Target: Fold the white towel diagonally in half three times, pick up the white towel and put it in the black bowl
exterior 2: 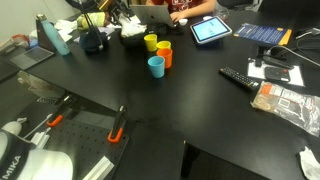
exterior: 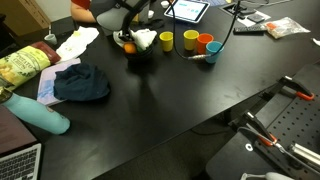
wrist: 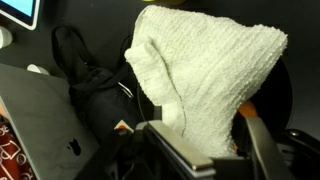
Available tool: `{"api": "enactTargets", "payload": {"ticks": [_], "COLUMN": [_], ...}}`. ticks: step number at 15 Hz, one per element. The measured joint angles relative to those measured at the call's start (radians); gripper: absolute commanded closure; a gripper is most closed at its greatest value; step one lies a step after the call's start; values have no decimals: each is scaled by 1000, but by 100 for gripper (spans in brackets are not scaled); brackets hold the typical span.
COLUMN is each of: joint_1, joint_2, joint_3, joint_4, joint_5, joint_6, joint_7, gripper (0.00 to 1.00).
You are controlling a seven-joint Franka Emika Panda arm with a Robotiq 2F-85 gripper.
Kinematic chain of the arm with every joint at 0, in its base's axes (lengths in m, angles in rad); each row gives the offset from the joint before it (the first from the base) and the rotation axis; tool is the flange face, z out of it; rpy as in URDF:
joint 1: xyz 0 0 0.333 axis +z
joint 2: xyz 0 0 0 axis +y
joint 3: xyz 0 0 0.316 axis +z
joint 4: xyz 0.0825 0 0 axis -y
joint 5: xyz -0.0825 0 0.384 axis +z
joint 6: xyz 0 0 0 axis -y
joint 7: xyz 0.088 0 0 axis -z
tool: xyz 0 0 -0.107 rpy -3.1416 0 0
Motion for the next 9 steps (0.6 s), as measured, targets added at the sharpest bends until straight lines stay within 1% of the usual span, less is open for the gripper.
{"api": "enactTargets", "payload": {"ticks": [1,2,4,7,9], "joint_1": [0,-1,-13,-56,-85], "joint_2": [-2,-9,-37,-125,-205], "joint_3": [0,4,37,116,151], "joint_4": [0,-4,-25,-111,-191], "joint_5": [0,2,32,114,157], "joint_6": [0,-7,-37,-86,-130], "joint_7": [-3,-7,-62,-171,-194], "gripper": [0,0,0,0,0]}}
